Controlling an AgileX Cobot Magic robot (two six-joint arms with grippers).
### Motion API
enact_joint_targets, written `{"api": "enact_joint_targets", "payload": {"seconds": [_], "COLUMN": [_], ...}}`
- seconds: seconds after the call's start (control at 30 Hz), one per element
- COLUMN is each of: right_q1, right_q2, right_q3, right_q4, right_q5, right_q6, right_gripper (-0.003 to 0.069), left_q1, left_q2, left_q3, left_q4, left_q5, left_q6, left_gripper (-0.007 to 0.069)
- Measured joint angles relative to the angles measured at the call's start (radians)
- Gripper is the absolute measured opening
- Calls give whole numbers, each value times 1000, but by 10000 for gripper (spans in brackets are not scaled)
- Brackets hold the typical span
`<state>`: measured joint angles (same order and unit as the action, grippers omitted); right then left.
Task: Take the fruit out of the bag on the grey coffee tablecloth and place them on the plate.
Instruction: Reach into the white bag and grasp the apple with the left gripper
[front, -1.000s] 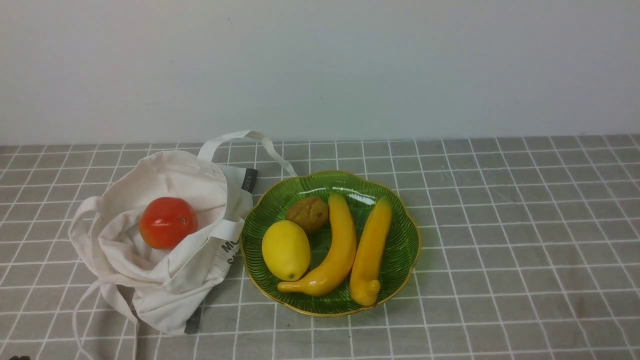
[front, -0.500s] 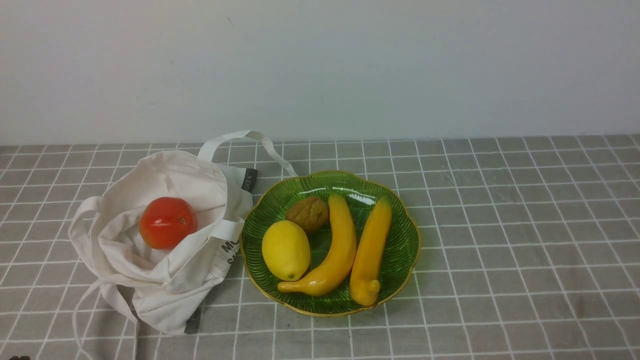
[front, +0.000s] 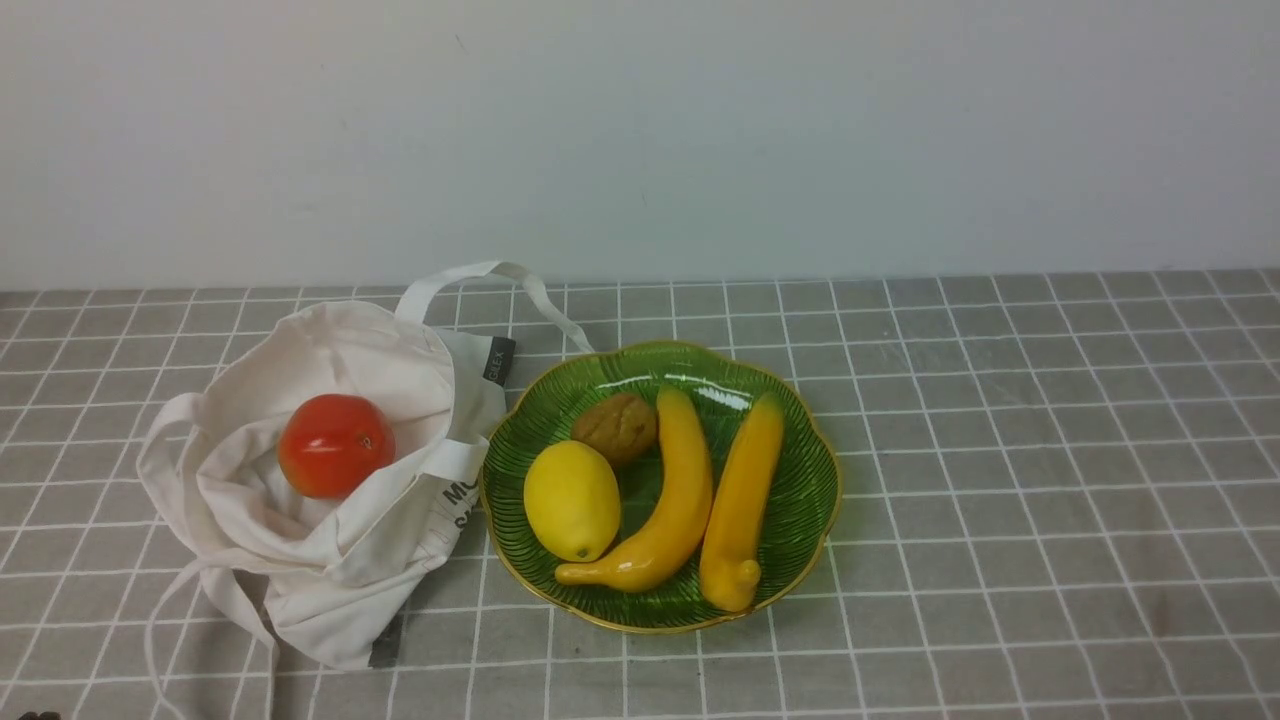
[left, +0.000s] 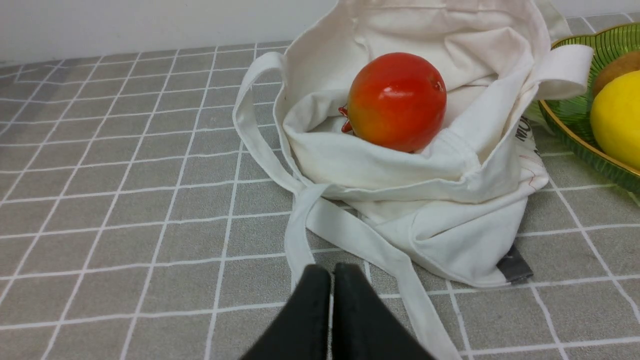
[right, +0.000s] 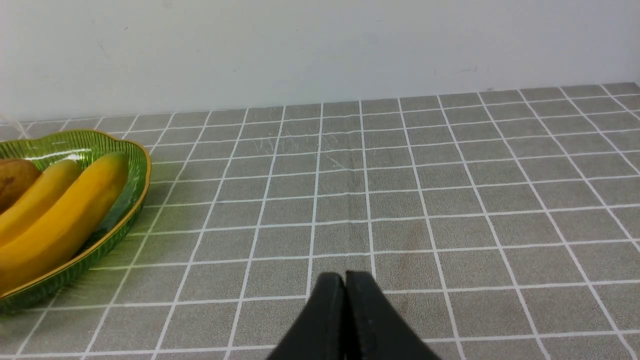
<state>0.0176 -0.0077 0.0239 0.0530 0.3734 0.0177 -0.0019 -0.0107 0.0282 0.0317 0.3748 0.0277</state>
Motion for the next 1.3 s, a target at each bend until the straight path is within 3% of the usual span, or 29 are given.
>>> {"api": "enact_joint_targets", "payload": {"seconds": [0.13, 0.27, 0.37, 0.5, 0.57, 1.0, 1.1, 1.3], "right_q1": [0, 0, 0, 0, 0, 0, 0, 0], "right_q2": [0, 0, 0, 0, 0, 0, 0, 0], "right_q3": [0, 0, 0, 0, 0, 0, 0, 0], "right_q4": [0, 0, 0, 0, 0, 0, 0, 0], "right_q5": [0, 0, 0, 0, 0, 0, 0, 0], "right_q6": [0, 0, 0, 0, 0, 0, 0, 0], "right_gripper": [-14, -14, -14, -14, -14, -14, -14, -14], "left_q1": [0, 0, 0, 0, 0, 0, 0, 0], "left_q2": [0, 0, 0, 0, 0, 0, 26, 386], "left_q3": [0, 0, 0, 0, 0, -30, -134, -434], "left_q4": [-49, -316, -602, -856, -915, -930, -856, -556], "left_q5": [0, 7, 17, 14, 10, 8, 109, 471], "left_q6": [-14, -134, -247, -285, -274, -158, -119, -113], "left_gripper": [-8, -8, -8, -8, -8, -8, -8, -8]}}
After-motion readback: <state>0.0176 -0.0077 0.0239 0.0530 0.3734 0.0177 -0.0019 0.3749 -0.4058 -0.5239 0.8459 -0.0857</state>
